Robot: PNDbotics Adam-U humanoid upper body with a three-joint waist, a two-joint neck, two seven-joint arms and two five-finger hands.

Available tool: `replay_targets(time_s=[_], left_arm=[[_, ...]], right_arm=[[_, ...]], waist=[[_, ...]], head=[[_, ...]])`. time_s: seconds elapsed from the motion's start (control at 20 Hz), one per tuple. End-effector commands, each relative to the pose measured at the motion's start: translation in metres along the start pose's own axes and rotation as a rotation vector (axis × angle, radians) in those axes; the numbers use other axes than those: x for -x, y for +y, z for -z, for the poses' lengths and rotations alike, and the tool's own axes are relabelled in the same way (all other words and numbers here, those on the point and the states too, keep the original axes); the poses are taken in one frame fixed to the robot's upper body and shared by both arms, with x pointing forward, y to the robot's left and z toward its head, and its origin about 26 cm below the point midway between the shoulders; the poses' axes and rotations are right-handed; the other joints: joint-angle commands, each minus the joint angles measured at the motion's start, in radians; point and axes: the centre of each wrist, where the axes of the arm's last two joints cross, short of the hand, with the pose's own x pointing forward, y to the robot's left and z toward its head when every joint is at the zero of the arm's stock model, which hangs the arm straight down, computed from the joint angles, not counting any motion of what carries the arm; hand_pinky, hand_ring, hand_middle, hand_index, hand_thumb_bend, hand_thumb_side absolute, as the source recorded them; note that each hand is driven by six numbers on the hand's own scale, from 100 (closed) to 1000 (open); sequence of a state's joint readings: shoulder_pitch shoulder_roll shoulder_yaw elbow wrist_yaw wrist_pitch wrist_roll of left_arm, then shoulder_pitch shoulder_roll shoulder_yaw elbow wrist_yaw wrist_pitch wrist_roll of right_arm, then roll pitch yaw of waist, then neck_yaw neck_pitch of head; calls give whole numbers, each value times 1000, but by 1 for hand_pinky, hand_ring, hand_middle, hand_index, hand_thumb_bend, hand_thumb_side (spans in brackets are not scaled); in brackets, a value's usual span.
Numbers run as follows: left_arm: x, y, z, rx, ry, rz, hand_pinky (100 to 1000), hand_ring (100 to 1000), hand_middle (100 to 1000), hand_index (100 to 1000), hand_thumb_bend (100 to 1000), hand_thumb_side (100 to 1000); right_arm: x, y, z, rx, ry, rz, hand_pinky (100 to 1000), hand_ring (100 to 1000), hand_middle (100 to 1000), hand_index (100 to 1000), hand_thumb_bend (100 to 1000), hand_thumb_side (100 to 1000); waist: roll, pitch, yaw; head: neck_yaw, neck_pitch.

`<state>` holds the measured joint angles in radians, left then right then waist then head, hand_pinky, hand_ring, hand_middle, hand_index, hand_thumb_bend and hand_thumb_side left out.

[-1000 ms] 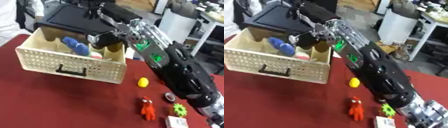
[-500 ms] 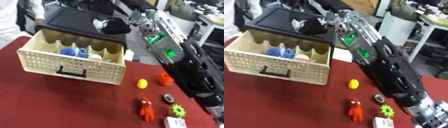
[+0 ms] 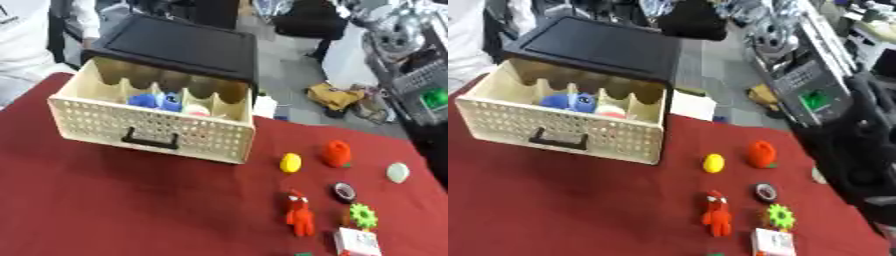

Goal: Pick up objects from table and place into drawer.

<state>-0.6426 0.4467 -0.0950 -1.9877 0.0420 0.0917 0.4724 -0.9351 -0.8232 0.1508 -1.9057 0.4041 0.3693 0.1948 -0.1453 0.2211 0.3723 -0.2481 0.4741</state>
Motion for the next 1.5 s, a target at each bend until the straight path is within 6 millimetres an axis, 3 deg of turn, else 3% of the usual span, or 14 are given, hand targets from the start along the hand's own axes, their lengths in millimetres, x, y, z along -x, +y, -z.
replay_targets(time_s=[0.05, 0.65, 1.0, 1.5], left_arm=[[-5, 5, 4, -7, -28, 19, 239, 159, 195, 765, 100, 1000], [-3, 5, 1, 0, -17, 33, 239, 154, 191, 766, 100, 1000], [-3, 6, 1, 12, -23, 71, 241, 154, 192, 767, 100, 1000], [-7, 11, 6, 80, -67, 186, 252, 167, 208, 780, 100, 1000]], right_arm=[[-4, -27, -14, 85, -3, 14, 684, 739, 674, 837, 100, 532], [40, -28, -49, 272, 42, 161, 647, 710, 618, 814, 100, 423], [62, -15, -71, 363, 36, 179, 633, 690, 589, 779, 100, 540], [85, 21, -105, 530, 46, 331, 642, 654, 585, 798, 100, 826]], waist=[[19, -21, -9], [76, -9, -77], [104, 5, -121], [136, 25, -164]], head=[[14, 12], [57, 37], [99, 41], [142, 50]])
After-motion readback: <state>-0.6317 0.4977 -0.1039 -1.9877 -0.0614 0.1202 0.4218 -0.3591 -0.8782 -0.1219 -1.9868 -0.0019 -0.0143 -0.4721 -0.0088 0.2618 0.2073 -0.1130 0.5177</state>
